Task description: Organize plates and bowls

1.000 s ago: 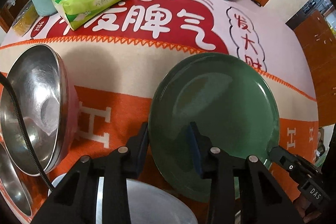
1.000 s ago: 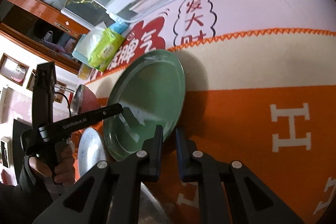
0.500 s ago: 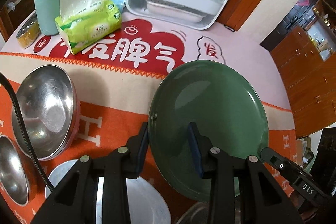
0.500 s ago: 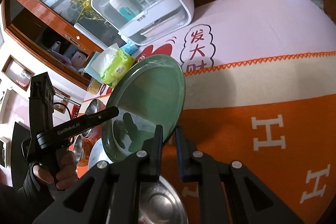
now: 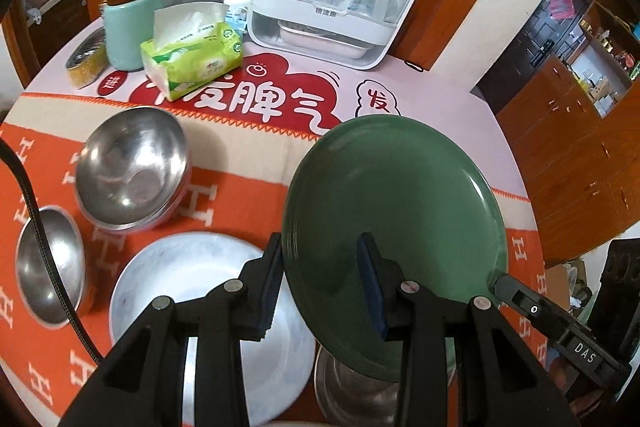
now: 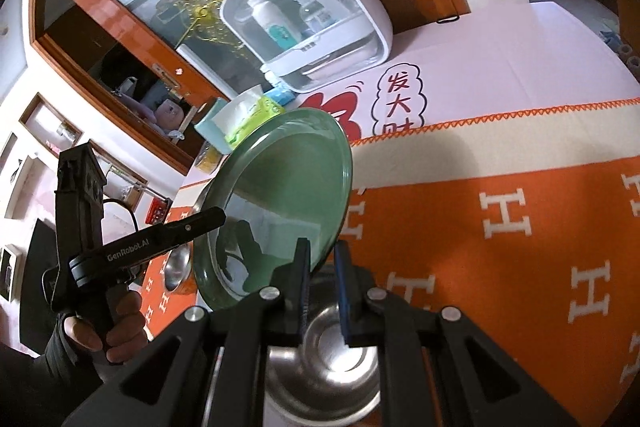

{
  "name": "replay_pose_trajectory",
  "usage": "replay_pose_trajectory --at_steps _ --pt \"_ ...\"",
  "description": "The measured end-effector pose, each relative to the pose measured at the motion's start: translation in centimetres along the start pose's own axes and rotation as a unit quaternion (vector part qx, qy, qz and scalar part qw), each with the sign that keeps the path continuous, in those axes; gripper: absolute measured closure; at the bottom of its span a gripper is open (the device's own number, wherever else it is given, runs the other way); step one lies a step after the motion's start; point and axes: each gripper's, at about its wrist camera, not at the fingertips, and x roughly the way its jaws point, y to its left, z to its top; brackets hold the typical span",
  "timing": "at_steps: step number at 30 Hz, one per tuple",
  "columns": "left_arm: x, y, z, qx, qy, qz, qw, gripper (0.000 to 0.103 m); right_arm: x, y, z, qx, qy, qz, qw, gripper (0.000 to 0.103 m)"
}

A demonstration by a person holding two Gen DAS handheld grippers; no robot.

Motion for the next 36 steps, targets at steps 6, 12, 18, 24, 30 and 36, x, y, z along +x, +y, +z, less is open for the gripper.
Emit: replay_pose_trajectory --at_steps 6,12,18,24,30,36 --pt "-3.2 0.5 -2.8 0.004 -0.009 0.011 0.9999 0.068 -2.3 1.7 -2.4 -0.015 -0.001 0.005 1.000 0.091" --pt "-6.2 0.9 -6.2 -0.008 -0.015 0.018 0.9997 0.068 -4.1 3.4 -5.1 -0.038 0.011 0.005 0.999 0.091" --pt "-8.6 1.6 -9.8 -0.024 -0.019 0.025 0.9992 0.068 -5.2 5.0 -7.8 -0.074 0.030 0.000 0.997 0.091" --pt "-10.1 2.6 -13.1 -0.047 -0.016 0.034 0.9982 0.068 -5.9 6.4 -10.1 -0.111 0.054 -0.001 0.992 0.090" --pt "-11.4 3.3 -16.2 -0.057 -0.011 0.049 0.9971 0.068 -6.1 7.4 -12.0 -0.140 0.079 -0.005 0.987 0.090" --pt "-12.2 4.5 -18.5 -0.070 0.005 0.066 0.9954 0.068 -5.8 9.2 -14.2 -0.178 0.114 -0.014 0.977 0.088"
